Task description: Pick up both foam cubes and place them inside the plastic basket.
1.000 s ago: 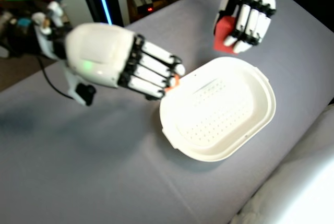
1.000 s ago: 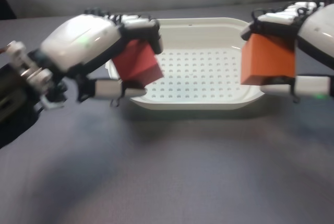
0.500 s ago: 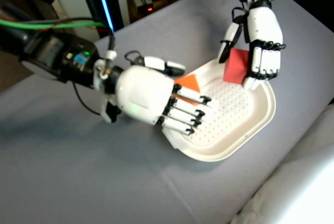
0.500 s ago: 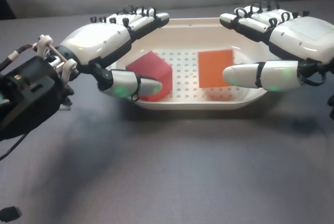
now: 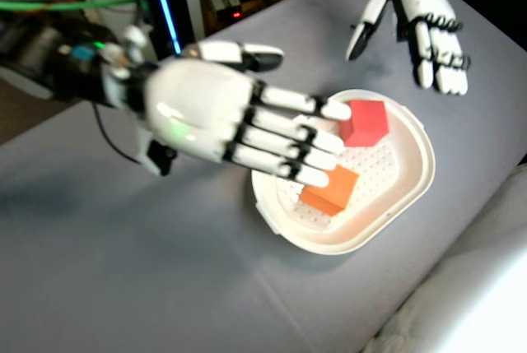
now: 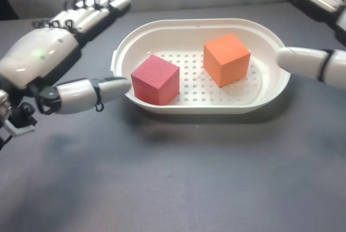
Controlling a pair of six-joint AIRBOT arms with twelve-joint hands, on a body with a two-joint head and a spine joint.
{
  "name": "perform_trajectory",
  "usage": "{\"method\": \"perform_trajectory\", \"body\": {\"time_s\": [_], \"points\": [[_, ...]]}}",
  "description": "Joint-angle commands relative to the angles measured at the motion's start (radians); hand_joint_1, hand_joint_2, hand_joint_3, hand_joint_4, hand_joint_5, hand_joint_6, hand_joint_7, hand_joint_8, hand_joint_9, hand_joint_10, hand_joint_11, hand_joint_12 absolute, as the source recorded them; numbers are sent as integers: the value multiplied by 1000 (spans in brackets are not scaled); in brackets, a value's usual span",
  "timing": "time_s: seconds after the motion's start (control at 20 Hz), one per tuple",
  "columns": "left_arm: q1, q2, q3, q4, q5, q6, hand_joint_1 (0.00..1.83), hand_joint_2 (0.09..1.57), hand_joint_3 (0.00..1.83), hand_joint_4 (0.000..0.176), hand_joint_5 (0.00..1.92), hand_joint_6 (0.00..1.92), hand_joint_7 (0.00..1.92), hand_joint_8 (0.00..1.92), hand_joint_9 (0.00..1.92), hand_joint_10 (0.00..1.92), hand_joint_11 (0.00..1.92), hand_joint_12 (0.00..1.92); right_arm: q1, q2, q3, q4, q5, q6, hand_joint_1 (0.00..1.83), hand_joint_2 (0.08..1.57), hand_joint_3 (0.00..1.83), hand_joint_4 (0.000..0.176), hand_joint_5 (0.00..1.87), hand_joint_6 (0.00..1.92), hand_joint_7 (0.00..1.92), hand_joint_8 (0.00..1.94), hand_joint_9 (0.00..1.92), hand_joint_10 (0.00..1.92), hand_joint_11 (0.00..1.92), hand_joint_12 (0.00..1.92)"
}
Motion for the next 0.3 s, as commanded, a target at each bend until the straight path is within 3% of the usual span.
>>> {"method": "perform_trajectory", "body": {"time_s": [0.0, 0.05, 0.1, 0.15, 0.2, 0.25], "points": [[9, 15, -9, -9, -210, -7, 597, 1293, 13, 98, 0, 0, 0, 0, 0, 0, 13, 42, -13, 15, -16, -3, 224, 5, 51, 1211, 16, 110, 0, 0, 0, 0, 0, 0, 0, 0], [32, 25, -23, -18, -256, -8, 651, 1321, 16, 106, 0, 0, 0, 0, 0, 0, 2, 8, -43, 29, -32, 4, 272, 5, 116, 1217, 13, 108, 0, 0, 0, 0, 0, 0, 0, 0], [60, 36, -44, -34, -307, -8, 605, 1330, 16, 131, 0, 0, 0, 0, 0, 0, 0, 1, -80, 46, -57, 13, 331, 5, 152, 1222, 12, 99, 0, 0, 0, 0, 0, 0, 0, 0], [103, 48, -67, -59, -382, -8, 584, 1325, 11, 142, 0, 0, 0, 0, 0, 0, 18, 9, -129, 68, -85, 24, 414, 5, 184, 1226, 11, 89, 0, 0, 0, 0, 0, 0, 0, 0], [121, 54, -78, -70, -421, -8, 543, 1330, 11, 139, 0, 0, 0, 0, 0, 0, 18, 12, -151, 78, -98, 31, 454, 5, 198, 1242, 16, 78, 0, 0, 0, 0, 0, 0, 0, 0], [145, 63, -91, -83, -468, -8, 502, 1350, 17, 139, 0, 0, 0, 0, 0, 0, 14, 15, -176, 91, -114, 37, 507, 5, 180, 1242, 14, 81, 0, 0, 0, 0, 0, 0, 0, 0]]}}
